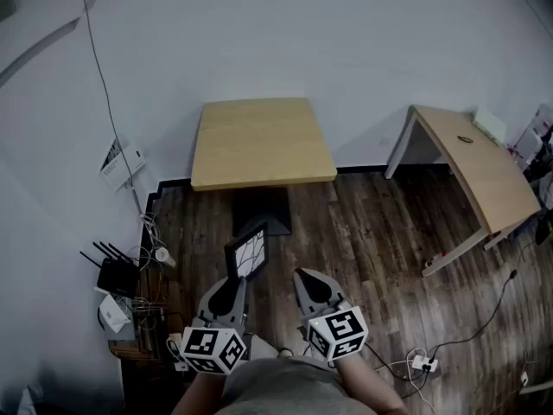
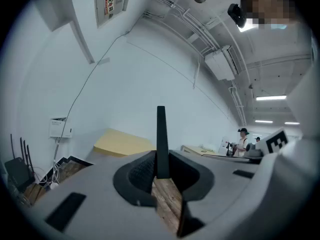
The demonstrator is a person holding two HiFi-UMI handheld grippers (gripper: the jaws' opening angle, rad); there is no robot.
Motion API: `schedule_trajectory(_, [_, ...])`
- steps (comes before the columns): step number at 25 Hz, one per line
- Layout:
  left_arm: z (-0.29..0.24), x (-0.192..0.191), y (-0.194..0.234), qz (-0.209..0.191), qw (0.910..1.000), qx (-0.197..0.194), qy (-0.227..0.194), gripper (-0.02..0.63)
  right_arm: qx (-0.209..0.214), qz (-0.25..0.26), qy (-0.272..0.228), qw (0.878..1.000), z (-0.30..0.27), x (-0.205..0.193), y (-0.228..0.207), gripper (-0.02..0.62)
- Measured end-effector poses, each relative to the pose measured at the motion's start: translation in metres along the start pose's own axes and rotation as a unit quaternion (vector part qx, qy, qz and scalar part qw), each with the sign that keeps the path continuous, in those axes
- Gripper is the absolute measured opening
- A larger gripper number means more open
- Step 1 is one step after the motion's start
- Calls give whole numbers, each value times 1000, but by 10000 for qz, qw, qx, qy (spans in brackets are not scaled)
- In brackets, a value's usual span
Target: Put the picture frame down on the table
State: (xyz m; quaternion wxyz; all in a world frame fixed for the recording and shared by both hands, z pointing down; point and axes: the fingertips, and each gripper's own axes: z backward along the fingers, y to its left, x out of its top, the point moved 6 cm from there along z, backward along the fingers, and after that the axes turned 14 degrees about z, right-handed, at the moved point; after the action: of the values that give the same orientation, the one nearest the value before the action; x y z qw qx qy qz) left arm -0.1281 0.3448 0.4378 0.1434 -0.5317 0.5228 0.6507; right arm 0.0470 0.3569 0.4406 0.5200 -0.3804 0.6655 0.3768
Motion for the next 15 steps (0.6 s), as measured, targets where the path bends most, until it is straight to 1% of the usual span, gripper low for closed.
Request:
schedule_trajectory(10, [6, -1, -4, -5, 10000, -46, -35, 60, 119, -24, 119, 9999, 9, -6, 5, 0])
schedule_trajectory(15, [13, -3, -9, 66, 9999, 4, -101, 60, 168, -431, 24, 9989, 16, -9, 4, 0])
